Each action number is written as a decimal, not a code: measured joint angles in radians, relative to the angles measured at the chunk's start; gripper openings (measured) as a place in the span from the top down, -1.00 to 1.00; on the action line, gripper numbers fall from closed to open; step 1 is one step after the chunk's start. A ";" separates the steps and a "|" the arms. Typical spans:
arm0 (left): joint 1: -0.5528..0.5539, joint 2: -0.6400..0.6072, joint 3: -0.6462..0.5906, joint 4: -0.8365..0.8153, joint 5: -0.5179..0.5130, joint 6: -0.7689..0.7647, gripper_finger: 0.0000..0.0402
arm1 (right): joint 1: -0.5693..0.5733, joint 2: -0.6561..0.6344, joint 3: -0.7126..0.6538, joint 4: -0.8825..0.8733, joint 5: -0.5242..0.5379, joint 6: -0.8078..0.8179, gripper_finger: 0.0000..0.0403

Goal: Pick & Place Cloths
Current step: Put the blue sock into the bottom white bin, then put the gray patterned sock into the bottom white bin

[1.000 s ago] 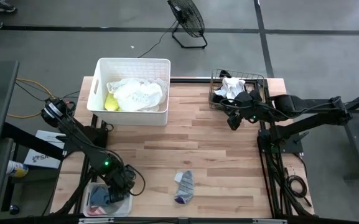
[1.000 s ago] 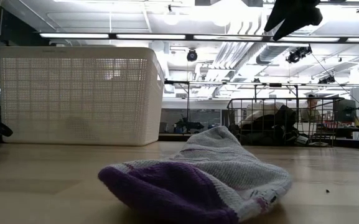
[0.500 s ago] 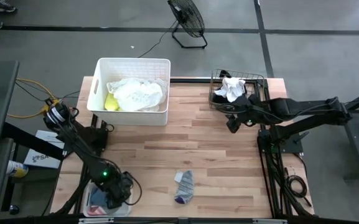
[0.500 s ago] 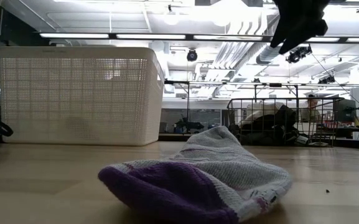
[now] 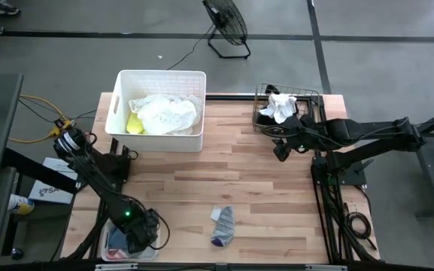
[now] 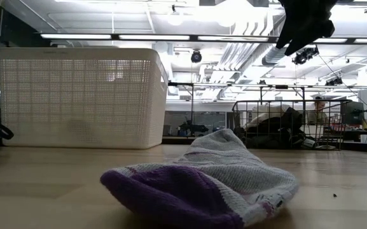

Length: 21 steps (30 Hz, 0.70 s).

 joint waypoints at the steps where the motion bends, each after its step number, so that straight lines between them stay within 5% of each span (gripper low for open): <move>1: 0.000 -0.005 0.000 -0.001 0.007 -0.008 0.32 | 0.000 0.000 0.000 0.000 0.000 0.000 -0.28; 14: 0.000 -0.013 0.153 -0.194 -0.018 -0.004 0.32 | 0.000 -0.001 0.000 0.000 0.000 -0.001 -0.28; 21: 0.001 -0.013 0.299 -0.332 -0.177 0.024 0.32 | 0.000 -0.001 0.000 0.000 0.000 -0.001 -0.28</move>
